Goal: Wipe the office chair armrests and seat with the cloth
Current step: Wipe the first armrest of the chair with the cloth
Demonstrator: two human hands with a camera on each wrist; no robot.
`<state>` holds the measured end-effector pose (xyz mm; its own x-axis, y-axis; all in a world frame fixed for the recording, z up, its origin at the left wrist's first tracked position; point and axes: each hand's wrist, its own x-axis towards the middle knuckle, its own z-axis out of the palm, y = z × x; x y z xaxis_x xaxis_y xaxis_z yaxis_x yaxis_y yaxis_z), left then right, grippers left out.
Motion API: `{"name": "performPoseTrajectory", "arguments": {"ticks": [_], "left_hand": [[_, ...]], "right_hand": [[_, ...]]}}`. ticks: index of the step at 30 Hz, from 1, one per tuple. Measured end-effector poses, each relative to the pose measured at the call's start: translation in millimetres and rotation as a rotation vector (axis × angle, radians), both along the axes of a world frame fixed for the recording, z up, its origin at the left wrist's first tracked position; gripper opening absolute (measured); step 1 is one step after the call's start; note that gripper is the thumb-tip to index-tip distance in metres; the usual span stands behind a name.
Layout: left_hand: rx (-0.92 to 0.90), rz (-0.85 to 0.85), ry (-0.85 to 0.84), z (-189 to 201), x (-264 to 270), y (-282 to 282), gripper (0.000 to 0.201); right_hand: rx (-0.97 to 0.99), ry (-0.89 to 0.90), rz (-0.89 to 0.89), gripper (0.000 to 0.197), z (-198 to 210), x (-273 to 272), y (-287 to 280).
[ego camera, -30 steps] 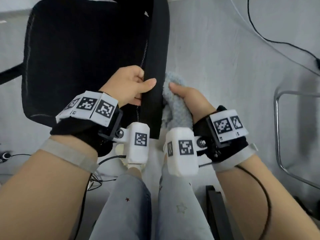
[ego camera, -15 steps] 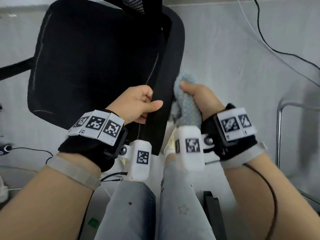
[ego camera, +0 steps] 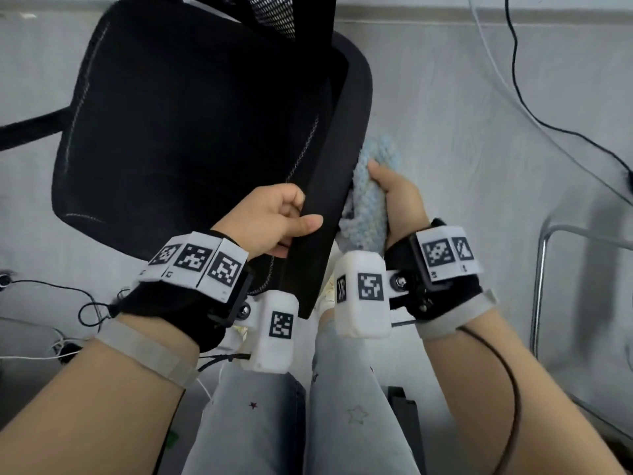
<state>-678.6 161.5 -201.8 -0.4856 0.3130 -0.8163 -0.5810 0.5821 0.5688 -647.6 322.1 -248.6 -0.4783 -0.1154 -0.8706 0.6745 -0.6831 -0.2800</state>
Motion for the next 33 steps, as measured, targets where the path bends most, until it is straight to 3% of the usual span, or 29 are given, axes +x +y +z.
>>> {"name": "performPoseTrajectory", "arguments": {"ticks": [3,7,12,15,20,22,26,33], "left_hand": [[0.000,0.006,-0.058,2,3,-4,0.018],[-0.011,0.033,-0.114,-1,6,-10,0.018],[-0.020,0.117,-0.042,-7,13,-10,0.022],[-0.067,0.137,0.040,-12,15,-7,0.028],[-0.048,0.176,0.019,-10,18,-5,0.033],[-0.029,0.202,-0.004,-8,17,-2,0.035],[-0.056,0.209,0.065,-6,10,6,0.037],[-0.065,0.109,0.169,-7,5,6,0.034]], "right_hand": [[-0.095,-0.063,-0.041,0.048,-6,-8,-4],[-0.308,0.072,-0.206,0.073,-18,-36,8],[-0.281,0.099,-0.054,0.073,-27,-32,3],[-0.255,0.073,0.033,0.082,-27,-12,-11],[-0.375,0.056,0.045,0.068,-30,2,-10],[-0.408,0.065,-0.001,0.072,-29,-10,-1],[-0.286,0.115,0.039,0.076,-18,-19,2],[-0.224,0.042,0.047,0.068,-4,35,-20]]}}
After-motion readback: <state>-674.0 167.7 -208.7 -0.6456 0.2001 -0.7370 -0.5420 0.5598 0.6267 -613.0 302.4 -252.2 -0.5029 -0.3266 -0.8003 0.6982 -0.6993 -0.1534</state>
